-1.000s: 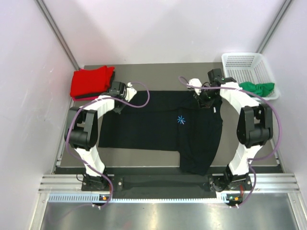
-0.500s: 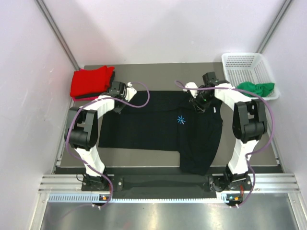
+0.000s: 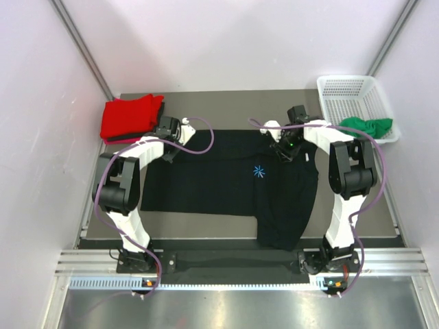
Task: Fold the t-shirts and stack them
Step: Fold the tshirt
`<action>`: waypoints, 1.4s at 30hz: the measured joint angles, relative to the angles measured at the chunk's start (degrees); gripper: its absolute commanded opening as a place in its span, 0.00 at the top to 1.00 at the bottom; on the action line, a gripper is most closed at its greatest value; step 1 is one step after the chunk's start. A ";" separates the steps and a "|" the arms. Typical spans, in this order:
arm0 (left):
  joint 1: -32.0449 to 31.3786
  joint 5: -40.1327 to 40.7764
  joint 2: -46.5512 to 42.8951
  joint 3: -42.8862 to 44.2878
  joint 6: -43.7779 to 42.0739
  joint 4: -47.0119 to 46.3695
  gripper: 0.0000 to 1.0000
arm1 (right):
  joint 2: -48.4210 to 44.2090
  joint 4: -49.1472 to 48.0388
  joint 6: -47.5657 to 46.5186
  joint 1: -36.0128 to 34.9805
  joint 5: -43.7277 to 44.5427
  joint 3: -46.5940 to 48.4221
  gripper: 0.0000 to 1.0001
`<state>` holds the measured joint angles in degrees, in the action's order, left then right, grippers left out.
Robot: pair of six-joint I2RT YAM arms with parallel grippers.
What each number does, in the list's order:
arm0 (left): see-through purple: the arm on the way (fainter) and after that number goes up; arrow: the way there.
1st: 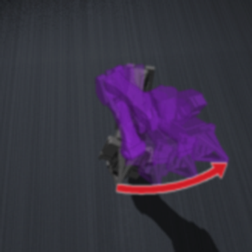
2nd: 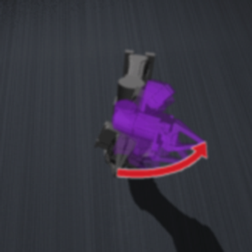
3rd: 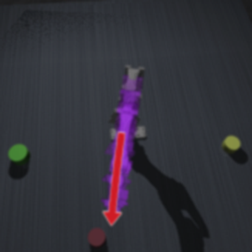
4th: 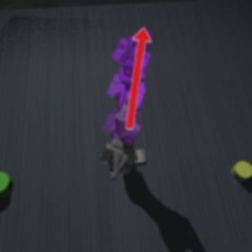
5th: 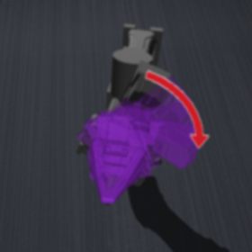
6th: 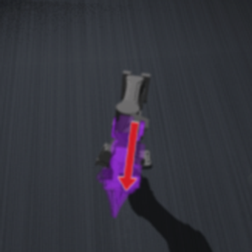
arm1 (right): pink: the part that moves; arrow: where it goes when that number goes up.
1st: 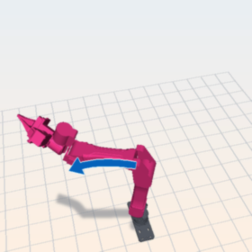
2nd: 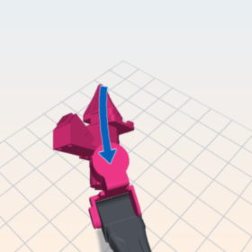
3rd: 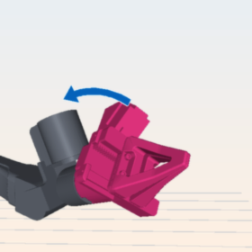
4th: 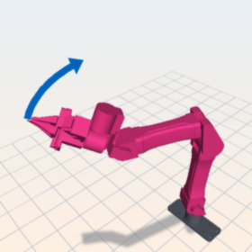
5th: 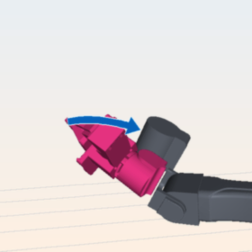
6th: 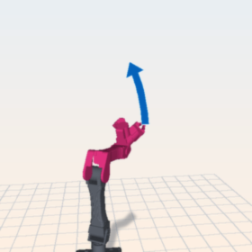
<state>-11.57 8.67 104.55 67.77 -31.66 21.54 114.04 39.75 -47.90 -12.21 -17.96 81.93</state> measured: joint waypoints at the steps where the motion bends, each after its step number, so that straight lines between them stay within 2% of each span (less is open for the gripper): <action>1: 0.00 0.00 0.00 0.00 0.00 0.00 0.96 | 0.00 -0.13 -0.07 0.00 0.09 -0.02 0.65; 8: -0.02 -0.02 0.94 0.50 0.00 0.04 0.96 | 0.04 -1.22 -0.07 0.00 0.81 0.00 0.65; 10: -0.07 -0.02 1.16 0.57 0.00 0.07 0.96 | 0.04 -1.27 -0.04 0.00 1.03 0.00 0.68; 13: -0.13 -0.04 1.16 0.59 0.00 0.09 0.96 | 0.04 -1.53 -0.11 0.00 1.62 0.00 0.87; 17: -0.17 -0.04 1.16 0.59 0.00 0.07 0.96 | 0.04 -1.81 0.13 0.00 2.25 -0.02 1.00; 23: -0.17 -0.04 1.16 0.59 0.00 -0.02 0.96 | -0.44 -1.25 1.70 -0.04 3.02 0.35 1.00; 28: -0.17 -0.11 1.16 0.59 0.00 -0.13 0.96 | -5.11 0.94 3.19 -0.98 4.37 0.17 1.00; 35: -0.17 -0.26 1.11 0.33 -0.50 -1.31 0.96 | -15.50 2.16 4.52 -6.91 6.49 -3.72 1.00; 42: -0.17 -0.28 1.05 -0.76 -1.31 -2.49 0.96 | -17.66 4.48 5.14 -13.25 8.61 -10.60 1.00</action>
<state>-11.75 8.38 105.60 67.00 -32.97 19.05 96.38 44.23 -42.76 -25.45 -9.34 71.33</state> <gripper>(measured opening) 0.042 0.009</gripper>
